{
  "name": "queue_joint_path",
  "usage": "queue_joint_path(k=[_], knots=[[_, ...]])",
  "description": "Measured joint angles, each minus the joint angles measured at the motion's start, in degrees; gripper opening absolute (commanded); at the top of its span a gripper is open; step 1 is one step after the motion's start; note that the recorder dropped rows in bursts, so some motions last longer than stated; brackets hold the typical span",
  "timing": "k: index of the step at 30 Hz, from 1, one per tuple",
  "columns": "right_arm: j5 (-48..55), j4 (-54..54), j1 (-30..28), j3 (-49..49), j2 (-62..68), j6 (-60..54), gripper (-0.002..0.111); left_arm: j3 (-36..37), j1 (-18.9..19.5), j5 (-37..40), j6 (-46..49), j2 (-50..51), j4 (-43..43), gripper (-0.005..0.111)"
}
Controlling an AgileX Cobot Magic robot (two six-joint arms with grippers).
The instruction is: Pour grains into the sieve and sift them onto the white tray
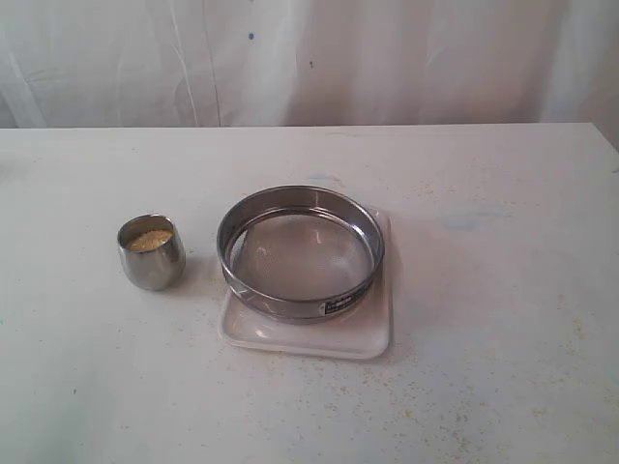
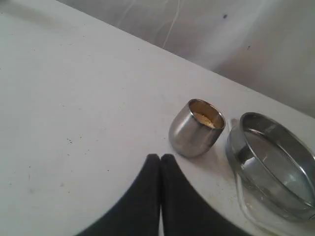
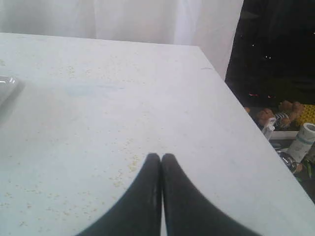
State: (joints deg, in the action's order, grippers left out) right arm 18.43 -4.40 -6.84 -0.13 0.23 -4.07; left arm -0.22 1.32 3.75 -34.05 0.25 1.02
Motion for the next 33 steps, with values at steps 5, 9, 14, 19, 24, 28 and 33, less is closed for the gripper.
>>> queue_joint_path(k=[5,9,14,19,24,28,33], knots=[[0.0,0.0,0.0,0.0,0.0,0.0,0.000,0.2,0.0,-19.3,2.2,-0.1,0.1,0.000],[0.0,0.0,0.0,0.0,0.0,0.0,0.000,-4.0,0.0,-40.3,12.5,1.4,-10.5,0.000],[0.0,0.0,0.0,0.0,0.0,0.0,0.000,-17.6,0.0,-40.6,25.6,10.7,-20.1,0.000],[0.0,0.0,0.0,0.0,0.0,0.0,0.000,-29.5,0.0,-28.5,38.4,39.1,-15.2,0.000],[0.0,0.0,0.0,0.0,0.0,0.0,0.000,-31.7,0.0,-10.6,38.4,57.0,-13.6,0.000],[0.0,0.0,0.0,0.0,0.0,0.0,0.000,-30.1,-0.6,-5.1,43.8,63.5,-10.3,0.000],[0.0,0.0,0.0,0.0,0.0,0.0,0.000,-26.6,-0.9,-5.7,49.2,64.0,-7.4,0.000]])
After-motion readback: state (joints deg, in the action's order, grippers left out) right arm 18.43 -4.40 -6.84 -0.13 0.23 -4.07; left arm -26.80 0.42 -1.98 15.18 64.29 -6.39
